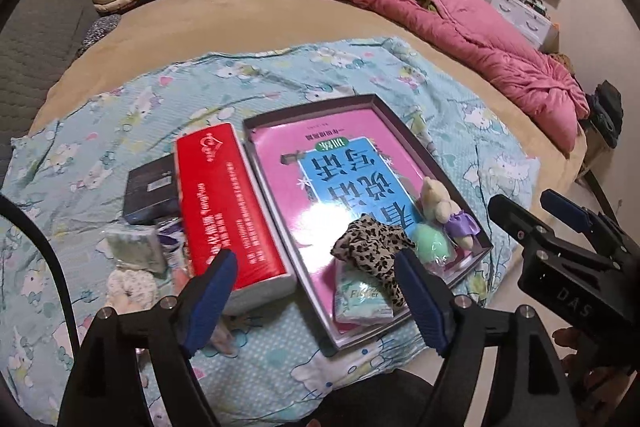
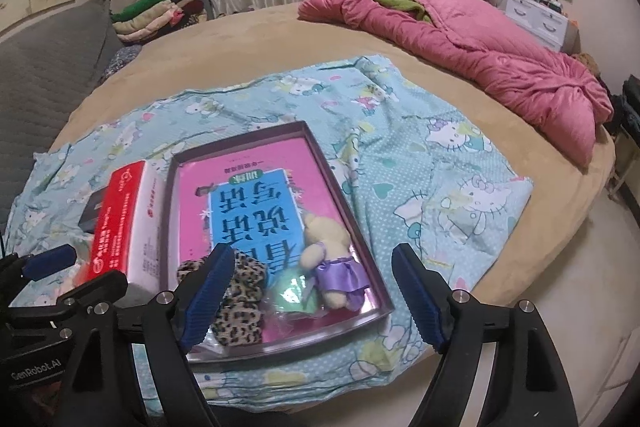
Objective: Organize soft objects
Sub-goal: 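Withdraw both open tools from the tray toward the remaining plush pile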
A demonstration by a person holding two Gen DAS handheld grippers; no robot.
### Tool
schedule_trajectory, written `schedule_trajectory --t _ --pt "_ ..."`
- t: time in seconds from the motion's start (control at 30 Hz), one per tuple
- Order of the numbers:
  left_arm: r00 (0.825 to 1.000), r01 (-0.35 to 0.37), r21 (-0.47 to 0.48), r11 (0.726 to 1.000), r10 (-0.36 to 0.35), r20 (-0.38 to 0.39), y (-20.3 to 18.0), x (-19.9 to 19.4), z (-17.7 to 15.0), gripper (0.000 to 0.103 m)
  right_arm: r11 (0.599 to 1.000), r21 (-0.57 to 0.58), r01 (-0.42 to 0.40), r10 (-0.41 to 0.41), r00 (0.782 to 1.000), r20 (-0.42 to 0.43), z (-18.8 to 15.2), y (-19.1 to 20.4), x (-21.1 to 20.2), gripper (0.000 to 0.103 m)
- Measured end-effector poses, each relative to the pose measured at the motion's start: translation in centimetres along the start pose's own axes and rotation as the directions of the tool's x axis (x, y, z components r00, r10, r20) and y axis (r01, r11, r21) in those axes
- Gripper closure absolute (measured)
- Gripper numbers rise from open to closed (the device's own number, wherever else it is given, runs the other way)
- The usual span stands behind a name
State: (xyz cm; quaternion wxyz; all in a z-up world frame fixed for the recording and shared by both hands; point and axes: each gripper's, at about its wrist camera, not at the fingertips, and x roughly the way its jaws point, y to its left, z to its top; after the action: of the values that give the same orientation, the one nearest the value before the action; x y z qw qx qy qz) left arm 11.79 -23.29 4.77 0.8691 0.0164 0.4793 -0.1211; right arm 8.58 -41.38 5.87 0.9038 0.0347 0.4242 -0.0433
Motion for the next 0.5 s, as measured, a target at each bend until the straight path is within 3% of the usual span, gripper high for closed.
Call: schedule_trajectory --t 0.1,0.5 --pt "1.0 -0.008 -0.01 1.0 0.008 0.013 0.6 -1.1 -0.1 0.015 1.0 -0.018 0.002 -0.001 1.0 0.01 0.0 0.9 -0.9 0.021" --pt "0.998 -0.027 -0.049 0.998 0.03 0.061 3.1 -4.9 -0.7 0.014 0.998 -0.07 -0.006 0.01 0.998 0.059 0.4 4.3 -4.3 0.019"
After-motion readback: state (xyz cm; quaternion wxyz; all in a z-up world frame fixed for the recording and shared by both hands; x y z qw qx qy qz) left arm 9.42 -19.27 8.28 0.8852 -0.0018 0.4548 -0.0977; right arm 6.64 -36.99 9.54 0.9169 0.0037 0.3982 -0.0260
